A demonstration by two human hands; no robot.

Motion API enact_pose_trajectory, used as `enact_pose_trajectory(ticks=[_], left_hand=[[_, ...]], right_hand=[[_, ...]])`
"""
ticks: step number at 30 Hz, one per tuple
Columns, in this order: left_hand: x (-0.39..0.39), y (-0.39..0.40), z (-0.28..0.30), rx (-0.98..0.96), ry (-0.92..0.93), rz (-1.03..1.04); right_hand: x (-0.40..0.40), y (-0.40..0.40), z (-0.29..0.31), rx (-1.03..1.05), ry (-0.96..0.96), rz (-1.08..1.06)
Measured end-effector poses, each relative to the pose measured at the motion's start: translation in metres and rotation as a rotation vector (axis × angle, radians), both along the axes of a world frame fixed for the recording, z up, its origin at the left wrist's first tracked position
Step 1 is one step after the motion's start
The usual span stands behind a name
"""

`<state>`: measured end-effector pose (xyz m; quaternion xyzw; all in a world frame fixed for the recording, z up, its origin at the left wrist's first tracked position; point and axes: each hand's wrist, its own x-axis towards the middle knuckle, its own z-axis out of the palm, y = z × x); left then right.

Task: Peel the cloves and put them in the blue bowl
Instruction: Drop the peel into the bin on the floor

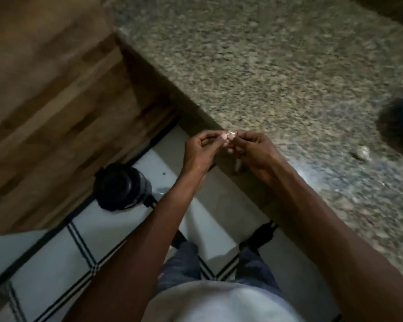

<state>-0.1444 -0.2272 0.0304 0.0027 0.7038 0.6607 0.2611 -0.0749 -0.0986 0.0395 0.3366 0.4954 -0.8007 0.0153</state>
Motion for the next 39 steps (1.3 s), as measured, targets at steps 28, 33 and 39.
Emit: enact_pose_trajectory(ticks=[28,33,39], left_hand=[[-0.156,-0.504,-0.110,-0.215,-0.166,0.540],[-0.164,-0.518,-0.153,-0.215,-0.303,0.660],[-0.184,-0.524,-0.222,-0.145,-0.369,0.785]], right_hand=[[-0.266,-0.474,-0.127,0.384,-0.140,0.859],[-0.279,-0.499,-0.174,0.384,-0.175,0.926],[-0.300,-0.517,-0.239,0.296,-0.308,0.838]])
